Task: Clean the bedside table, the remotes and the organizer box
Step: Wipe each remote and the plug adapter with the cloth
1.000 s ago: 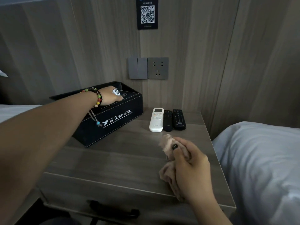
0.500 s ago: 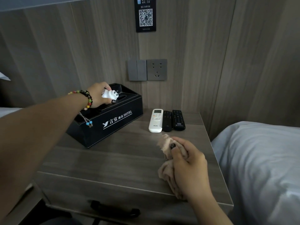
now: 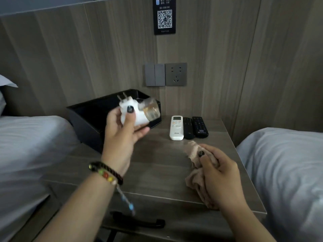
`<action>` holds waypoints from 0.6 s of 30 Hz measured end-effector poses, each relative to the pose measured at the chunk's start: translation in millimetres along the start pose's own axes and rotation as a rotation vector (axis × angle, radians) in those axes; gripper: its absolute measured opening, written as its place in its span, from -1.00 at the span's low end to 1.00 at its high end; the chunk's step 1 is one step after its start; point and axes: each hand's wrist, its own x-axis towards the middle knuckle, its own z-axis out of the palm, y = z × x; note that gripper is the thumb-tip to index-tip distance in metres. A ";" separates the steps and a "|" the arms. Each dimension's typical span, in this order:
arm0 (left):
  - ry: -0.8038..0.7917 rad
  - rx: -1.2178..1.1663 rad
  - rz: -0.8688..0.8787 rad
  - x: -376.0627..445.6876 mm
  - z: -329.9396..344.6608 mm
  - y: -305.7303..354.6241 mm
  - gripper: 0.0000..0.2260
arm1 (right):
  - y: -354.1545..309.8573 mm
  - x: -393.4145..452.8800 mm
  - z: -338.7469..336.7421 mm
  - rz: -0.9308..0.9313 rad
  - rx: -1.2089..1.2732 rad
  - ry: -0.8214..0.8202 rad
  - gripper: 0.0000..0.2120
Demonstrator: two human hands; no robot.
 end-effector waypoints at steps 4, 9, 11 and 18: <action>-0.124 -0.209 -0.270 -52.0 2.2 -16.1 -0.57 | -5.4 -6.1 -2.9 -0.015 0.021 0.030 -0.75; -0.202 -0.212 -0.317 -56.4 7.9 -21.9 -0.54 | -16.8 -23.6 1.0 -0.158 0.168 0.153 -0.75; -0.189 -0.190 -0.333 -59.1 8.8 -25.5 -0.48 | -18.6 -32.1 8.4 -0.314 0.144 0.177 -0.74; -0.403 0.081 -0.209 -63.9 -4.1 -33.5 -0.51 | -7.4 -33.0 21.6 -0.660 -0.260 0.193 -0.71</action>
